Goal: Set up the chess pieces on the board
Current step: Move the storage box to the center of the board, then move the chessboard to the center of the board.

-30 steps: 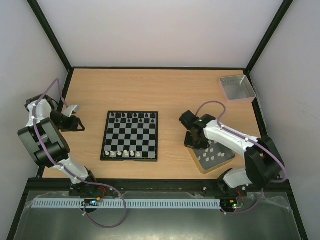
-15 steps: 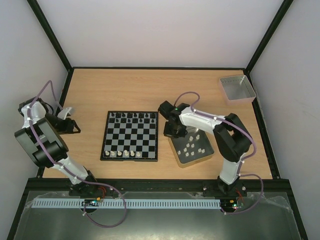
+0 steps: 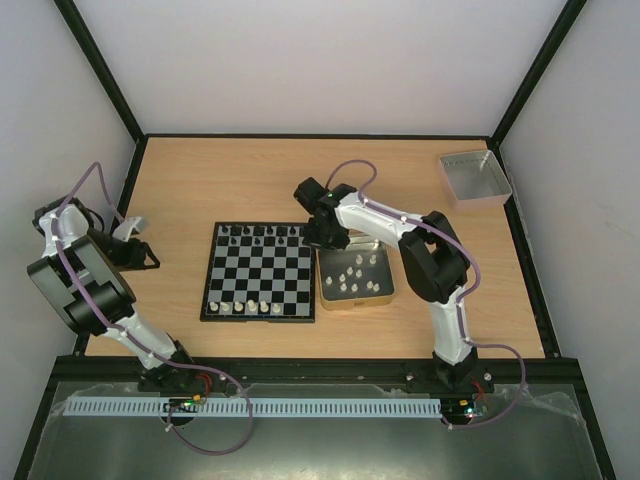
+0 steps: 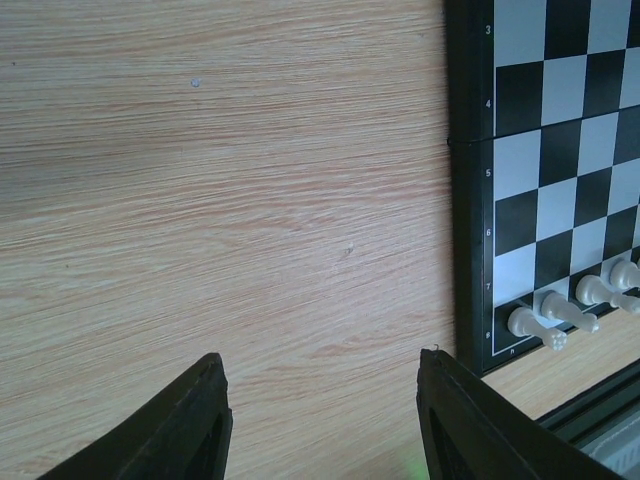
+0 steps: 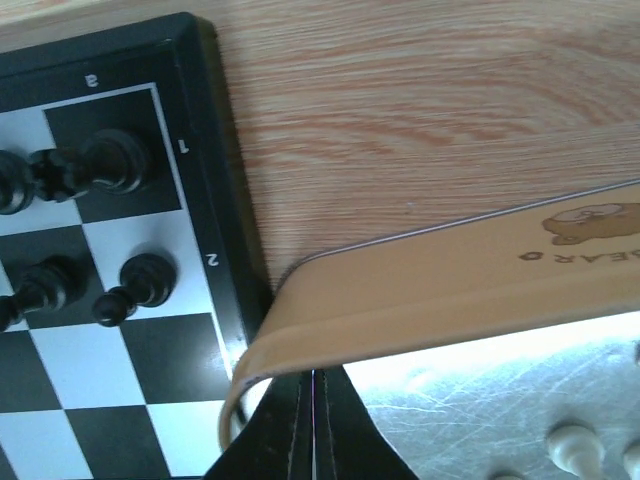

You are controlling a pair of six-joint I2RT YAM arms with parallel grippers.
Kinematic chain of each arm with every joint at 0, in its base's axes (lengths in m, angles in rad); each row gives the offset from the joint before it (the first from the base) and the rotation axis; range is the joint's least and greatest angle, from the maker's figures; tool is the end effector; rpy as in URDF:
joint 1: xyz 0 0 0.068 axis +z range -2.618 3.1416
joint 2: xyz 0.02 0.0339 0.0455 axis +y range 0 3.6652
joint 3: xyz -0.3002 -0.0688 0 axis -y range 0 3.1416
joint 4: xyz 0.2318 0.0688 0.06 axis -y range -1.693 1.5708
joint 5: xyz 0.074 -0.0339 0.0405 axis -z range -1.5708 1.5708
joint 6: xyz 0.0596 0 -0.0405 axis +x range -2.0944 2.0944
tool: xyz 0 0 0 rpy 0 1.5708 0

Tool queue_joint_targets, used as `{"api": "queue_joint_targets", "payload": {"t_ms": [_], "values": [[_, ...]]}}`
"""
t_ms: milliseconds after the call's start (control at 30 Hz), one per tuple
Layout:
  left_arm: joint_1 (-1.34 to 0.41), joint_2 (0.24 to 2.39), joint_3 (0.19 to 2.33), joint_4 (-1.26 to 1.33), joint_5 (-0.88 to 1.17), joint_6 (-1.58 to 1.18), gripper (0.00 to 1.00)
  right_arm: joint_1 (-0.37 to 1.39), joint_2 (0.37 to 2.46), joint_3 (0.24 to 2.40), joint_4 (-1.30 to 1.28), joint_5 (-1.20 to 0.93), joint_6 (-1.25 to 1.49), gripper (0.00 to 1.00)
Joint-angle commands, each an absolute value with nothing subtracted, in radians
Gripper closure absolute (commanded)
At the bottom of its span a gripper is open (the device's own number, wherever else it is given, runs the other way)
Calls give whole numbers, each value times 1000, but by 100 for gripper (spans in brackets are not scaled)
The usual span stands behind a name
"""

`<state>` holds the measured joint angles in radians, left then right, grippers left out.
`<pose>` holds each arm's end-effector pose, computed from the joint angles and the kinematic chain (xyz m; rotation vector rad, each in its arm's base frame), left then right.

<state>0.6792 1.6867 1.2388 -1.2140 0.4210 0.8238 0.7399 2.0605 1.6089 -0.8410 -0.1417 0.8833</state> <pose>0.2316 0.1557 0.2375 0.1795 2.8657 -0.5376 0.3137 0.2978 0.2034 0.1863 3.0132 0.4540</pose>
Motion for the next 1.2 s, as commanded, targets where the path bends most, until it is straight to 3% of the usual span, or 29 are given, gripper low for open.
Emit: {"api": "queue_joint_targets", "payload": {"t_ms": [0, 233, 400, 633, 700, 1167], "values": [[685, 1668, 1232, -1250, 443, 849, 48, 730, 2028, 1588, -898, -89, 879, 98], [631, 1647, 1156, -1206, 427, 834, 53, 724, 1913, 1534, -933, -22, 884, 97], [534, 1617, 1091, -1126, 385, 772, 67, 707, 1825, 1469, -947, -3, 892, 93], [412, 1647, 1056, -1051, 374, 686, 85, 673, 1697, 1354, -949, 23, 894, 75], [380, 1667, 1059, -1031, 369, 662, 89, 655, 1666, 1324, -944, 20, 894, 74], [228, 1787, 1063, -896, 299, 546, 97, 605, 1597, 1273, -953, 11, 859, 77]]}}
